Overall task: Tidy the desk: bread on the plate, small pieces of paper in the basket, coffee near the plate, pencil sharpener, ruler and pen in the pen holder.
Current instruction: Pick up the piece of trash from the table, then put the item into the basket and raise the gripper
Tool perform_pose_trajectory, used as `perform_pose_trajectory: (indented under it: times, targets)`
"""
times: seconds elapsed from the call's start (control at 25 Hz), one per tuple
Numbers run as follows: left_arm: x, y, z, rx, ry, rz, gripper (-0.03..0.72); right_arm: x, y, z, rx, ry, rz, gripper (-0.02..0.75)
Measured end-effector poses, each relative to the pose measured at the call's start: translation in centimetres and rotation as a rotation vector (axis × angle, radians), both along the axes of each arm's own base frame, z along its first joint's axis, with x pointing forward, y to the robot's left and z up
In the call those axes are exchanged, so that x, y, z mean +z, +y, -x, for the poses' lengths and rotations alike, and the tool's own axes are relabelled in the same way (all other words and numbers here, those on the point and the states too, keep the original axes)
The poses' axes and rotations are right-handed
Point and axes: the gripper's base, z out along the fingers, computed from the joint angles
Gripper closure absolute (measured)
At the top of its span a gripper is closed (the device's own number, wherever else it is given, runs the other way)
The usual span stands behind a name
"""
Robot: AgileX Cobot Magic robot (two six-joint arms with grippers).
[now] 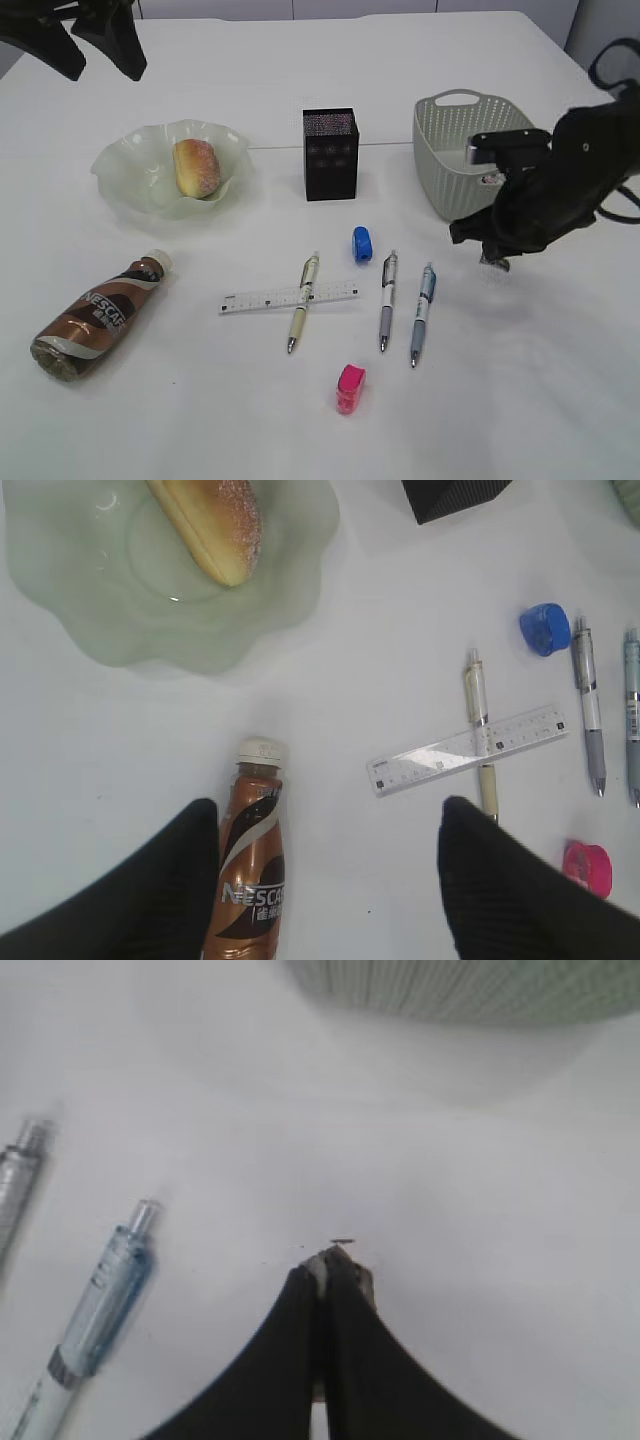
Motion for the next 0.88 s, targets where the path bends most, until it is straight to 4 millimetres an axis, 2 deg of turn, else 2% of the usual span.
perform_pose_trajectory:
  times: [0.16, 0.32, 0.44, 0.68, 0.8, 0.88]
  targets:
    - [0.0, 0.0, 0.0, 0.000, 0.000, 0.000, 0.191, 3.7, -0.1, 0.3, -0.006, -0.006, 0.003, 0.725]
    - [0.0, 0.0, 0.0, 0.000, 0.000, 0.000, 0.191, 6.2, -0.2, 0.8, -0.012, 0.024, 0.012, 0.725]
    - [0.0, 0.0, 0.0, -0.001, 0.001, 0.004, 0.191, 8.3, -0.2, 0.4, -0.015, -0.010, 0.008, 0.725]
    - [0.0, -0.3, 0.1, -0.005, 0.011, 0.035, 0.191, 13.2, 0.1, -2.4, -0.010, -0.177, -0.002, 0.725]
    - [0.0, -0.3, 0.1, -0.005, 0.011, 0.035, 0.191, 14.4, 0.1, -4.3, -0.015, -0.229, -0.002, 0.725]
    - [0.0, -0.3, 0.1, -0.006, 0.012, 0.036, 0.191, 14.3, -0.2, -5.6, -0.026, -0.234, -0.002, 0.725]
